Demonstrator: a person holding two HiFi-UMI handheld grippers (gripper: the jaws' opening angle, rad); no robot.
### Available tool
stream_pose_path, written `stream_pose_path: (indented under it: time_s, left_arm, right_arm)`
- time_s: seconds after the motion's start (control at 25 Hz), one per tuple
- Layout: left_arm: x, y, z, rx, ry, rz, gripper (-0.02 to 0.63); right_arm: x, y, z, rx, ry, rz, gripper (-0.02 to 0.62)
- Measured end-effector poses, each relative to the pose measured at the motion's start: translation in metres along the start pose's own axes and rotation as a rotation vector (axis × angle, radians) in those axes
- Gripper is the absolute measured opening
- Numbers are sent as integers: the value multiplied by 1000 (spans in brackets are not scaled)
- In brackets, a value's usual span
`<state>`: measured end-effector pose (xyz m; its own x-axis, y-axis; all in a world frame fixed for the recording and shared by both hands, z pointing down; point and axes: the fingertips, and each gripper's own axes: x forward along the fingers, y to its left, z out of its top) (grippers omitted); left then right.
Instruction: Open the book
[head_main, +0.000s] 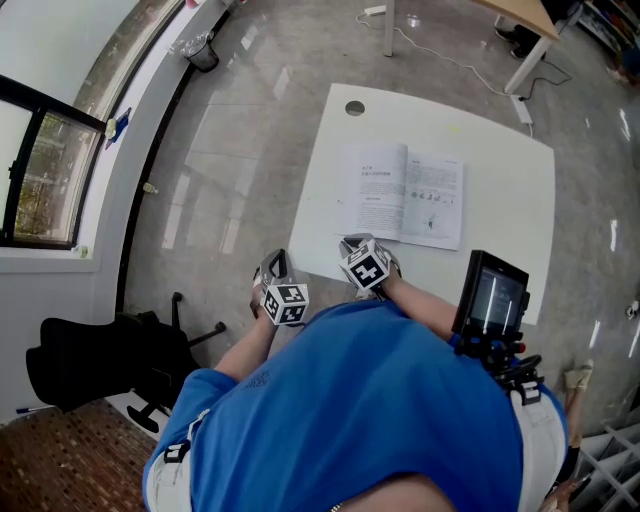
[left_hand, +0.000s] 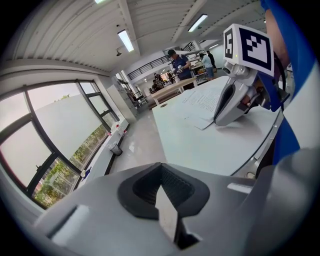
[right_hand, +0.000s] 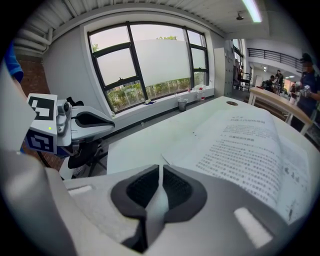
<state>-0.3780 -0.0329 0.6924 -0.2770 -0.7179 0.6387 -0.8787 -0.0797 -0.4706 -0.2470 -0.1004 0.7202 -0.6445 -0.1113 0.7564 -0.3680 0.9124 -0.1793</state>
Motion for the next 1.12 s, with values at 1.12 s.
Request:
stream_pose_path:
  time_s: [1.12]
  left_arm:
    - [-125,-206,172,-46,-415,-333,8]
  right_arm:
    - [-263,-43,-113,155,-327,-437,5]
